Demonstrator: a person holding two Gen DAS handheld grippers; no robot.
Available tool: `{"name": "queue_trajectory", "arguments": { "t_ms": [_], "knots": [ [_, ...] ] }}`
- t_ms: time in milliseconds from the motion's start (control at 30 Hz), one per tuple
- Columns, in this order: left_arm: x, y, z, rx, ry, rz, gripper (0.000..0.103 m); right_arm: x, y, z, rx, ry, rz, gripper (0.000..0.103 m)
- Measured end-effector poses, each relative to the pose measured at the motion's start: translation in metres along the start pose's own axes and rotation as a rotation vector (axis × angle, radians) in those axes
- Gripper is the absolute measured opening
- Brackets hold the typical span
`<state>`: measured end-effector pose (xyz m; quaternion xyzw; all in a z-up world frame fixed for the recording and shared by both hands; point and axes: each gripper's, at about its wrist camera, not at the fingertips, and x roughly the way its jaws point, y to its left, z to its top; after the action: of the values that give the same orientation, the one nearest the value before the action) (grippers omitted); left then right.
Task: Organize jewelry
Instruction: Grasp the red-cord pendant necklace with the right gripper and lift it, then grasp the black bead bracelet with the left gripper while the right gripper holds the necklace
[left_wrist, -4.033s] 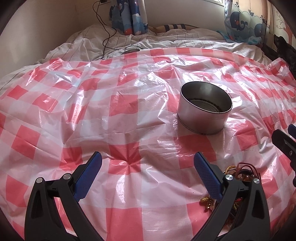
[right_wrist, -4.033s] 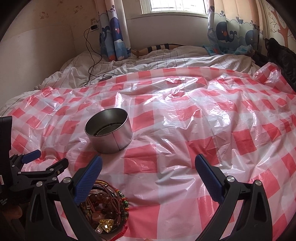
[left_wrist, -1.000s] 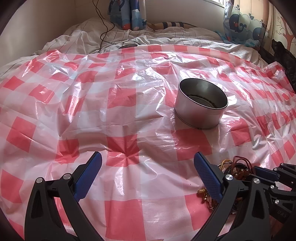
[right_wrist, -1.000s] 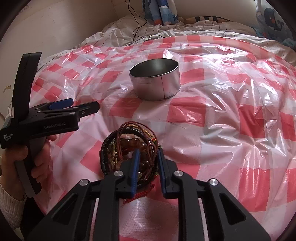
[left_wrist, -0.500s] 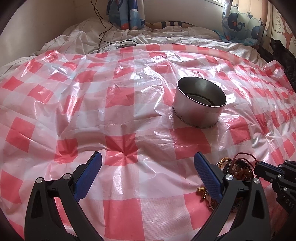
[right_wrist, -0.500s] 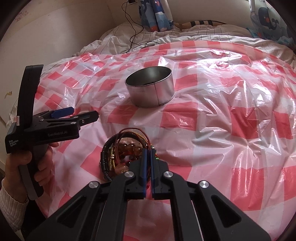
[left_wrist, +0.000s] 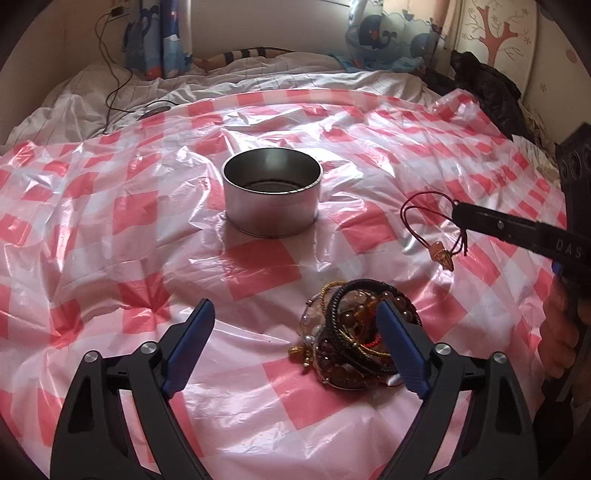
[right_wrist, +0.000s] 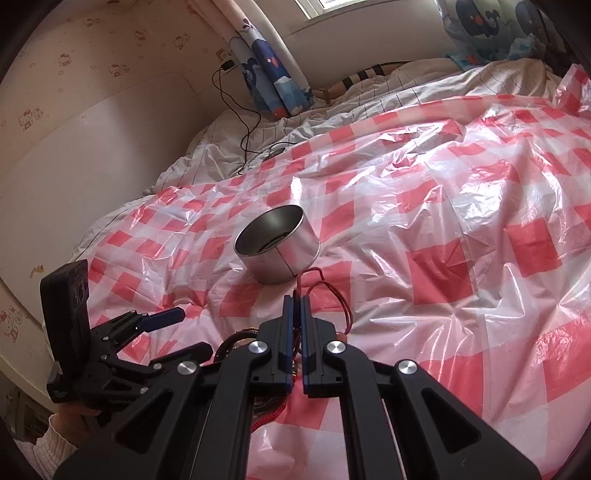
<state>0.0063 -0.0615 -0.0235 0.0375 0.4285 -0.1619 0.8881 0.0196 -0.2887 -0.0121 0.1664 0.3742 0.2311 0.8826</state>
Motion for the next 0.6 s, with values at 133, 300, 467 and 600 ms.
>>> {"name": "queue_trajectory", "arguments": {
  "t_ms": [133,300,467,600],
  "knots": [
    [0.007,-0.008,-0.006,0.026,0.026,-0.065,0.057,0.004,0.000,-0.002,-0.005,0.014,-0.008,0.004],
    [0.012,-0.005,-0.009,0.018,0.031,-0.108,0.022,0.010,0.005,-0.005,-0.029,0.025,-0.011,0.005],
    [0.017,-0.003,-0.011,0.025,0.055,-0.133,0.012,0.013,0.001,-0.005,-0.015,0.029,-0.014,0.005],
    [0.013,-0.002,-0.010,0.016,0.051,-0.152,0.006,0.013,0.001,-0.005,-0.014,0.023,-0.013,0.005]
  ]
}}
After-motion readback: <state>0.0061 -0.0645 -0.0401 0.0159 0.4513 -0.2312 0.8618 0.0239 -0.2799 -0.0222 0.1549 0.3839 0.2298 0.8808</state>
